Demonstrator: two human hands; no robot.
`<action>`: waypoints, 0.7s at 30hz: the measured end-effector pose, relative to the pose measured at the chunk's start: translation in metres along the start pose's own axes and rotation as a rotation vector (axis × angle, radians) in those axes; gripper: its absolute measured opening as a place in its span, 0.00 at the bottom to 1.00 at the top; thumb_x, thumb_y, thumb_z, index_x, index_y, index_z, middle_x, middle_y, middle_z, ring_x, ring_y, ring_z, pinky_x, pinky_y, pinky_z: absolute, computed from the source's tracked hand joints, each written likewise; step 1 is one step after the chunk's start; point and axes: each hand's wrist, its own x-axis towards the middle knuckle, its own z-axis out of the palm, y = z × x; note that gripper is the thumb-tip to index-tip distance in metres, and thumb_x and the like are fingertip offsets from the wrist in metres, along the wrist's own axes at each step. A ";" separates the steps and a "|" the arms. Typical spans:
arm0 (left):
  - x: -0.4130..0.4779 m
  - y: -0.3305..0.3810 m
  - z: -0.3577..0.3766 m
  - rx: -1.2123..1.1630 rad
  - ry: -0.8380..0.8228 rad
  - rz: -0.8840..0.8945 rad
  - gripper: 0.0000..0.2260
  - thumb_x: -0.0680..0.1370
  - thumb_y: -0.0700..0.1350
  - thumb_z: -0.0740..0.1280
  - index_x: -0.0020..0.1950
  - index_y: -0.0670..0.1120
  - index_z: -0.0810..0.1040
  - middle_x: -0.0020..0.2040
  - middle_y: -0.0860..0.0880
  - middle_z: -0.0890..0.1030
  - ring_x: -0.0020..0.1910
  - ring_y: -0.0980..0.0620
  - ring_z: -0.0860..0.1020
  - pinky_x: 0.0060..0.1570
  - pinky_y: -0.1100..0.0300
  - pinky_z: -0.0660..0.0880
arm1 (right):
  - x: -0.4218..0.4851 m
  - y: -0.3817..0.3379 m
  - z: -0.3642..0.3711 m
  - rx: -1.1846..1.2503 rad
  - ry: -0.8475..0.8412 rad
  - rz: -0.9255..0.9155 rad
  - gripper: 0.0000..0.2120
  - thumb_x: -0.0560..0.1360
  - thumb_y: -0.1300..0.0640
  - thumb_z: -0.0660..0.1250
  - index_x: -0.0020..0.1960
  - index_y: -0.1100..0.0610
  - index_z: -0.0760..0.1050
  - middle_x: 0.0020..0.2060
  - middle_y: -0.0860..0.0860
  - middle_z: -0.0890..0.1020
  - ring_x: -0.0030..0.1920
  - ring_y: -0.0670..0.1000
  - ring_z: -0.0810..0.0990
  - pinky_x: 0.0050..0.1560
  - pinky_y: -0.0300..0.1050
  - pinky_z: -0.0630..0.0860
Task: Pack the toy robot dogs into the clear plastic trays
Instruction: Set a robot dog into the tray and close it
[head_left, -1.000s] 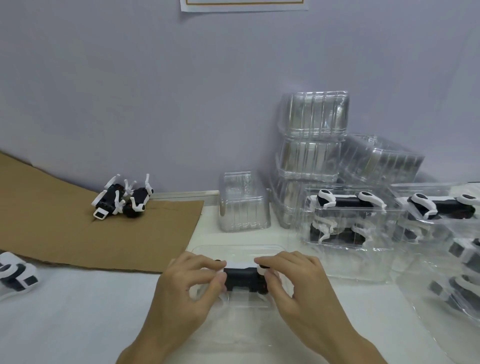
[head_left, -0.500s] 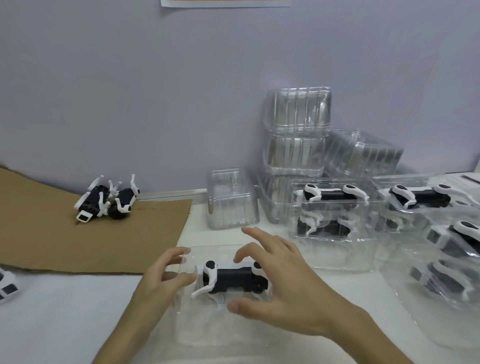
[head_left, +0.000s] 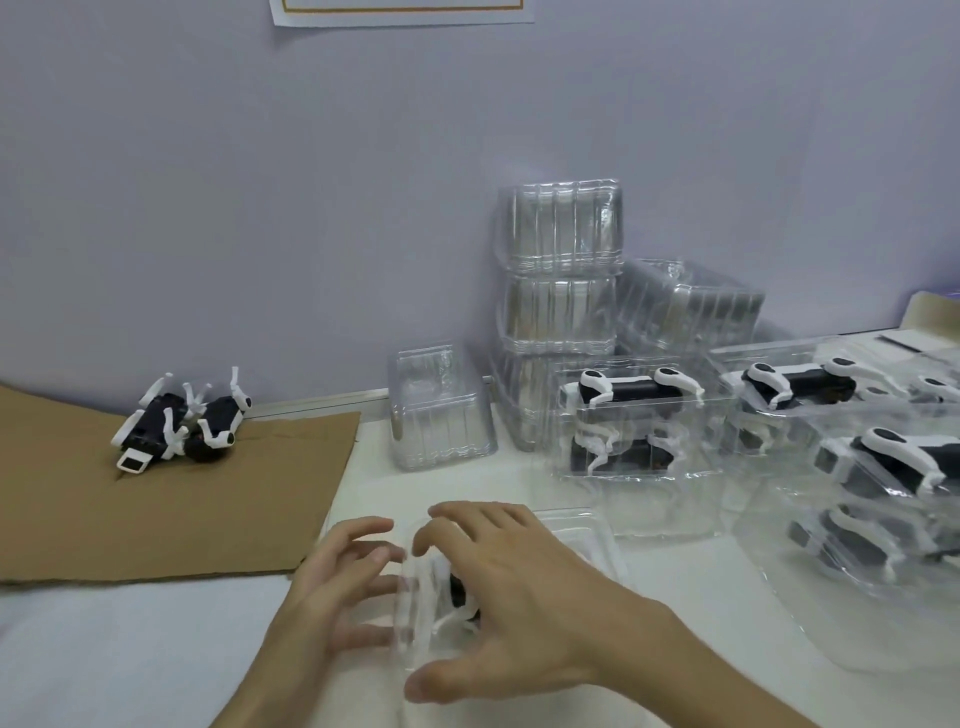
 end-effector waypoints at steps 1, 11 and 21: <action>0.000 -0.001 0.003 -0.044 -0.045 -0.035 0.18 0.67 0.45 0.79 0.56 0.49 0.83 0.54 0.39 0.81 0.53 0.39 0.84 0.41 0.42 0.81 | -0.007 0.005 -0.006 -0.004 -0.015 0.013 0.37 0.68 0.30 0.69 0.69 0.44 0.60 0.73 0.44 0.64 0.76 0.45 0.56 0.76 0.46 0.51; -0.011 -0.005 0.047 -0.089 -0.481 -0.245 0.51 0.54 0.68 0.81 0.73 0.51 0.70 0.68 0.50 0.80 0.67 0.46 0.78 0.65 0.49 0.75 | -0.049 0.020 -0.015 -0.102 -0.076 0.146 0.30 0.79 0.38 0.56 0.78 0.38 0.49 0.80 0.38 0.45 0.78 0.38 0.35 0.77 0.44 0.34; -0.010 0.011 0.024 -0.126 -0.214 -0.041 0.25 0.77 0.57 0.63 0.70 0.44 0.74 0.64 0.40 0.81 0.60 0.36 0.81 0.57 0.52 0.78 | -0.060 0.050 -0.029 -0.259 -0.173 0.260 0.30 0.75 0.25 0.45 0.74 0.33 0.51 0.77 0.31 0.37 0.73 0.33 0.28 0.73 0.37 0.30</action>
